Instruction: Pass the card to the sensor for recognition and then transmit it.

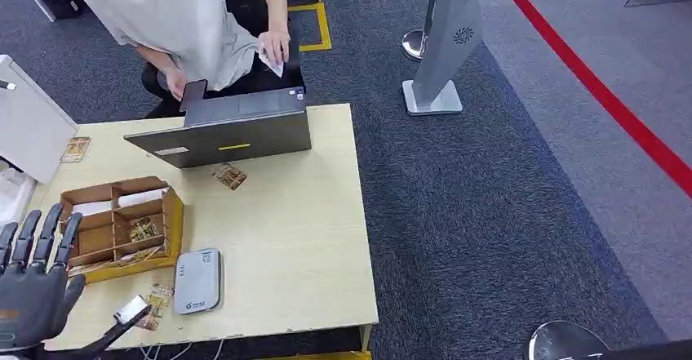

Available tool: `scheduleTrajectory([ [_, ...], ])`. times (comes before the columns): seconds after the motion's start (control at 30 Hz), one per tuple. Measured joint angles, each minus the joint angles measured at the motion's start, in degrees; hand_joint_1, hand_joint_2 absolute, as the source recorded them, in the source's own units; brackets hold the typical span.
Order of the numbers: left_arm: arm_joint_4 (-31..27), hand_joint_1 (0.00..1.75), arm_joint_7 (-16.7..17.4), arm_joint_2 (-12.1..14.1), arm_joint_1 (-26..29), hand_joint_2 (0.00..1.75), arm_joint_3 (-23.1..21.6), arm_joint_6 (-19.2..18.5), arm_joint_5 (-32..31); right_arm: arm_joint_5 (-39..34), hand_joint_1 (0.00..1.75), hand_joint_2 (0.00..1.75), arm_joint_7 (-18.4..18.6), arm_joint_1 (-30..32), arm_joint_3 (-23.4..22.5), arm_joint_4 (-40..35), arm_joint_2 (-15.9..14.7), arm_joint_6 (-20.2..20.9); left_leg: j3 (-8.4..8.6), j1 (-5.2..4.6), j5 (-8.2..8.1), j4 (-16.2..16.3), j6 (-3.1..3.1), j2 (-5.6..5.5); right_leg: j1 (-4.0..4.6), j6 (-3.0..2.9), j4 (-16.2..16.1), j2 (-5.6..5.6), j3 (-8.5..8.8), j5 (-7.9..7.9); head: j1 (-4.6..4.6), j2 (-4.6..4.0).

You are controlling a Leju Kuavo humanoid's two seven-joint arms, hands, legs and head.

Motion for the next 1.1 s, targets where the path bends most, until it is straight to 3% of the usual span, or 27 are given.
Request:
scheduleTrajectory([
  [0.2,-4.08,0.00,0.22,-0.57,3.52,1.75,0.33,0.07,0.00,-0.42,0.00,0.00,-0.02,-0.01,0.00,0.15,0.00,-0.13,0.01,0.04,0.03,-0.01,-0.02,-0.13,0.05,-0.02,0.01,-0.14,0.07,-0.01,-0.02,0.00],
  [0.47,-5.37,0.00,-0.02,-1.75,4.87,1.75,0.52,0.81,0.00,-0.63,0.00,0.00,-0.13,-0.01,0.00,0.44,0.00,-0.85,0.03,0.03,0.03,0.00,-0.02,-0.17,0.05,-0.02,0.01,-0.19,0.10,-0.01,0.00,0.00],
  [0.53,-5.24,0.00,1.56,-2.14,4.73,1.75,0.34,0.81,0.00,-0.66,0.00,0.00,-0.20,-0.01,0.00,0.48,0.00,-1.35,0.04,0.03,0.03,0.00,-0.02,-0.18,0.04,-0.01,0.01,-0.20,0.09,-0.01,0.02,0.00],
  [0.6,-4.05,0.00,6.27,-2.03,3.89,1.75,-0.49,0.72,-0.02,-0.66,0.00,0.00,-0.35,-0.03,0.00,0.61,0.00,-1.68,0.04,0.03,0.03,0.00,-0.02,-0.21,0.04,-0.02,0.00,-0.25,0.10,-0.01,0.00,0.00],
  [0.73,0.64,0.00,19.65,0.44,1.38,1.75,-4.57,0.85,-0.02,-0.13,0.00,0.00,0.09,-0.09,0.00,0.61,0.00,-2.01,0.05,0.04,0.06,0.00,-0.06,-0.24,0.05,-0.02,0.01,-0.25,0.11,0.00,0.00,0.02],
  [0.8,4.86,0.00,24.15,1.71,0.19,1.75,-6.64,1.92,-0.02,0.48,0.00,0.00,0.55,-0.14,0.02,0.61,0.00,-2.23,0.06,0.05,0.08,-0.01,-0.09,-0.22,0.06,-0.03,0.03,-0.24,0.11,0.00,-0.02,0.00],
  [0.93,13.55,0.00,24.85,2.12,-1.59,1.75,-7.87,4.88,-0.02,1.25,0.00,0.00,1.31,-0.18,0.04,0.59,0.00,-2.38,0.06,0.06,0.09,-0.01,-0.10,-0.23,0.07,-0.05,0.04,-0.26,0.10,-0.01,0.00,0.00],
  [1.1,26.85,0.00,22.10,1.33,-4.76,1.75,-7.93,8.48,-0.02,1.55,0.00,0.00,2.10,-0.21,0.09,0.50,0.00,-2.38,0.05,0.07,0.09,-0.01,-0.10,-0.24,0.08,-0.06,0.04,-0.26,0.10,-0.02,0.02,0.00],
])
